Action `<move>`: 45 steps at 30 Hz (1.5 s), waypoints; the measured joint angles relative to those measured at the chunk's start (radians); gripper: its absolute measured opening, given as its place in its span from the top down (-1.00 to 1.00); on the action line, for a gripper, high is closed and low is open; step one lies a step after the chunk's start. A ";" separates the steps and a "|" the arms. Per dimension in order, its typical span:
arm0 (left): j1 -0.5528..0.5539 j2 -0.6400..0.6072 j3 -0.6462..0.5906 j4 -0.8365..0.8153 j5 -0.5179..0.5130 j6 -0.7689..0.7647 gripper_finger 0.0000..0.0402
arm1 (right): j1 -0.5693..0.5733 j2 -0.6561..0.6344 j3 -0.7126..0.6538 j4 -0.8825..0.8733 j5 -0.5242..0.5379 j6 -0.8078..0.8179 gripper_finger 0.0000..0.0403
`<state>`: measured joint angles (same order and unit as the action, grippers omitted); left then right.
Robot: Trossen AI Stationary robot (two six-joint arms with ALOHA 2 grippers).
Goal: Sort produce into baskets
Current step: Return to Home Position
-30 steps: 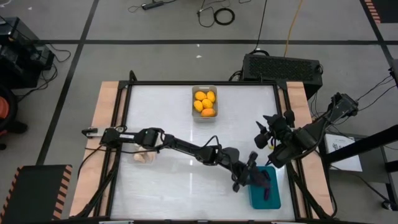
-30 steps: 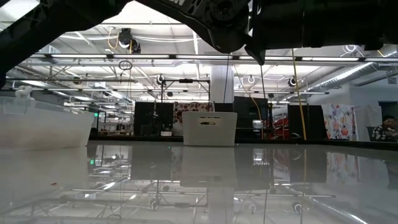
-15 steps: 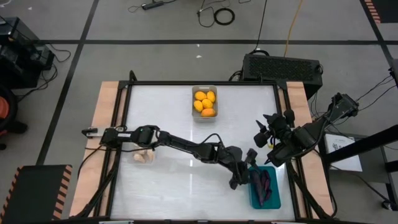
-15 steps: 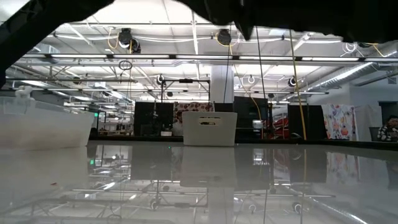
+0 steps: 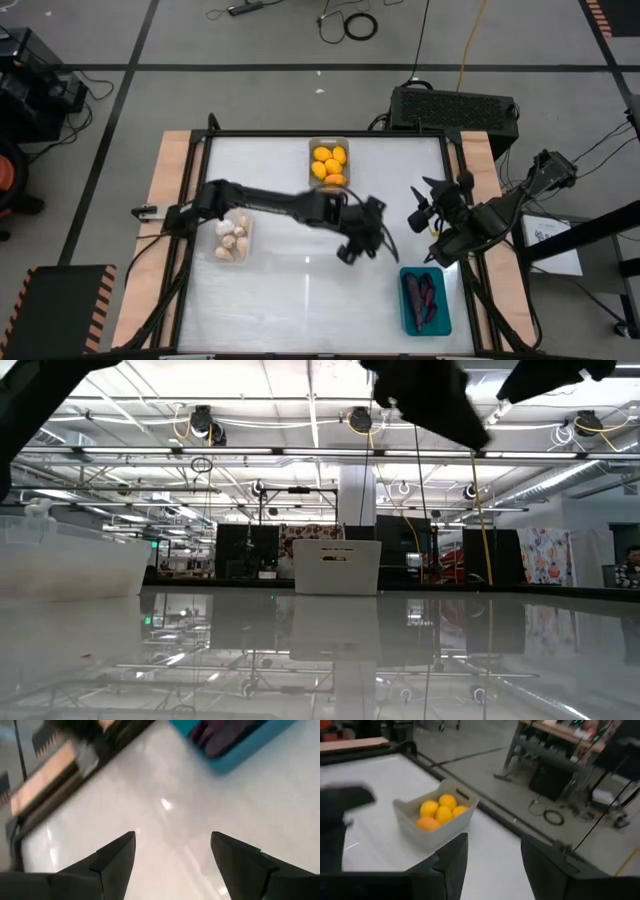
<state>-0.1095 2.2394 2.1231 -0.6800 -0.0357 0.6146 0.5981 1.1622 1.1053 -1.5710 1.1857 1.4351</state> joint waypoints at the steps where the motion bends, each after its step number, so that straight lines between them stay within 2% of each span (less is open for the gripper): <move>1: 0.016 -0.017 0.000 -0.039 0.000 -0.013 -0.33 | -0.009 0.000 0.000 0.000 0.014 -0.008 0.13; 8: 0.135 -0.137 0.000 -0.338 0.006 -0.132 -0.33 | -0.107 -0.018 0.000 0.000 0.011 -0.081 0.13; 13: 0.234 -0.239 -0.044 -0.469 0.215 -0.173 -0.33 | -0.127 -0.103 0.000 0.024 -0.111 -0.192 0.18; 16: 0.286 -0.346 -0.154 -0.459 0.246 -0.198 -0.33 | -0.119 -0.183 0.000 0.088 -0.158 -0.271 0.25; 20: 0.327 -0.524 -0.325 -0.396 0.161 -0.248 -0.33 | -0.118 -0.278 0.000 0.197 -0.172 -0.399 0.37; 24: 0.342 -0.749 -0.533 -0.248 0.108 -0.278 -0.33 | -0.119 -0.341 -0.024 0.304 -0.153 -0.523 0.55; 27: 0.353 -0.929 -0.705 -0.107 0.108 -0.293 -0.33 | -0.119 -0.392 -0.112 0.398 -0.138 -0.580 0.72; 31: 0.380 -1.150 -0.924 0.083 0.076 -0.320 -0.33 | -0.119 -0.501 -0.281 0.518 -0.145 -0.568 0.94; 34: 0.397 -1.293 -1.069 0.203 0.061 -0.365 -0.33 | -0.119 -0.594 -0.397 0.650 -0.155 -0.564 0.98; 37: 0.409 -1.405 -1.197 0.279 0.041 -0.399 -0.33 | -0.119 -0.680 -0.499 0.826 -0.230 -0.635 0.98; 41: 0.419 -1.518 -1.334 0.353 -0.003 -0.450 -0.33 | -0.129 -0.777 -0.627 1.111 -0.308 -0.826 0.99; 45: 0.418 -1.609 -1.438 0.373 -0.037 -0.483 -0.33 | -0.172 -0.849 -0.746 1.360 -0.428 -1.009 1.00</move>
<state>0.3090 0.6308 0.6848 -0.3067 -0.0729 0.1320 0.4258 0.3127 0.3594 -0.2114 0.7574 0.4258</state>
